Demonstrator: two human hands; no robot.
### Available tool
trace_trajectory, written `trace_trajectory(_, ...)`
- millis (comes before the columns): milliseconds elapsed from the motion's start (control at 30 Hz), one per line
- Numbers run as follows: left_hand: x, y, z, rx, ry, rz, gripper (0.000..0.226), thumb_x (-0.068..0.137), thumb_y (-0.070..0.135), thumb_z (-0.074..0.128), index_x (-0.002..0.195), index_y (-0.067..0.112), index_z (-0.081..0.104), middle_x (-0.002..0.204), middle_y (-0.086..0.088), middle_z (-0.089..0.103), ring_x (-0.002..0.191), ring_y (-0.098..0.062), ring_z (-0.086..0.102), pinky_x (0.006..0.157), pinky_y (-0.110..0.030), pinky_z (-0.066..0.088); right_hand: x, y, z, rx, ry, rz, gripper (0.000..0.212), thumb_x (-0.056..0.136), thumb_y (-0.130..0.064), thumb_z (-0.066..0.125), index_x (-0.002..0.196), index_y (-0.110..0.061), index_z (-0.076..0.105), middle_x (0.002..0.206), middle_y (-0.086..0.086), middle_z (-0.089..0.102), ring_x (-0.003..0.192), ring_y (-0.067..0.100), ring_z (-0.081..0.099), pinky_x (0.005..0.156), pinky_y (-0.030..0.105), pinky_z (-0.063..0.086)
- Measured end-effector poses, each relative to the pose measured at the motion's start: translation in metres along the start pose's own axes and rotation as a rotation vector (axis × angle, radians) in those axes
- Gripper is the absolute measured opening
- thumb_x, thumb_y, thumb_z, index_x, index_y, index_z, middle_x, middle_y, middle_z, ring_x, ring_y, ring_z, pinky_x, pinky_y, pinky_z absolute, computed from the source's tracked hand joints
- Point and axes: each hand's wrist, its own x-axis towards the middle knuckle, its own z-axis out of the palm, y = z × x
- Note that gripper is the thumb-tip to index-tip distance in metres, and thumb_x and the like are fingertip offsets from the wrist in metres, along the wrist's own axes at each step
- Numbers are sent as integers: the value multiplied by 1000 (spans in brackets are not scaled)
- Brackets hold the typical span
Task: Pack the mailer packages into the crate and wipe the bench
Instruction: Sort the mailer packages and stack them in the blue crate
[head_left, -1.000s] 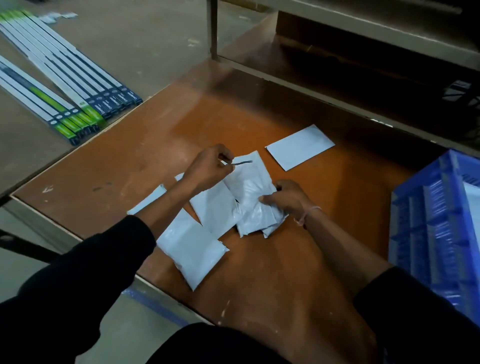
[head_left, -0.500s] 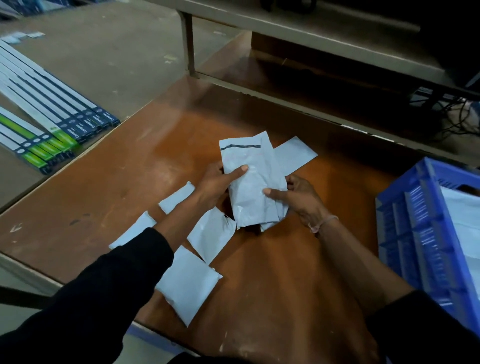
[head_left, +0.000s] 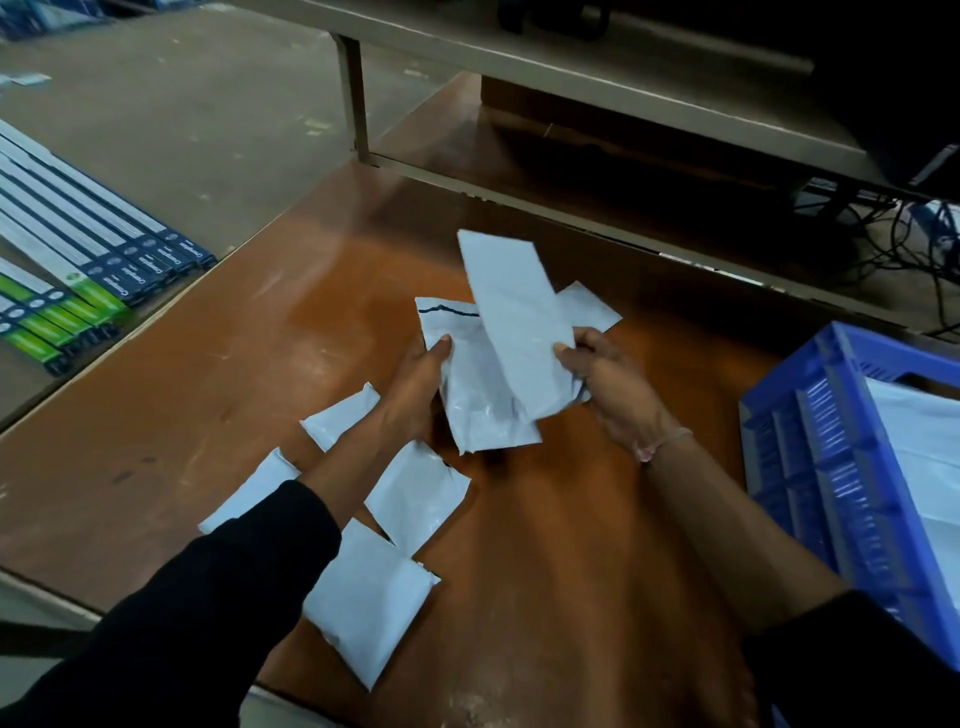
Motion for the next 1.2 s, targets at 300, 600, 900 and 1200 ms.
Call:
trace_trajectory(300,-3,4,1,-52,-144,-18,59,88,59,70,136,28,58,128,5,72,117,-20,70,98,-41,58,1,26,33,-469,142,-187,25,87,-31,77,104,-14,76,88,-3,72,78,9,66,53,10,47)
trace_trajectory(600,15,-1,-38,112,-9,52,85,66,55,90,138,29,53,128,9,70,117,-17,68,100,-48,57,63,47,27,-861,267,-213,38,87,-45,72,112,-16,74,117,3,70,106,19,64,95,36,56)
trace_trajectory(900,9,11,-50,218,70,-14,55,89,41,76,130,35,40,107,22,55,100,-4,56,93,-30,44,100,80,32,-1285,287,-345,37,97,-33,61,127,-11,65,125,11,67,109,28,65,97,37,54)
trace_trajectory(1200,-4,28,-32,148,16,-126,41,95,36,70,122,33,38,96,21,50,93,-7,54,91,-31,39,69,57,30,-679,347,-487,8,95,-11,64,102,-9,68,110,7,73,103,20,69,89,23,54)
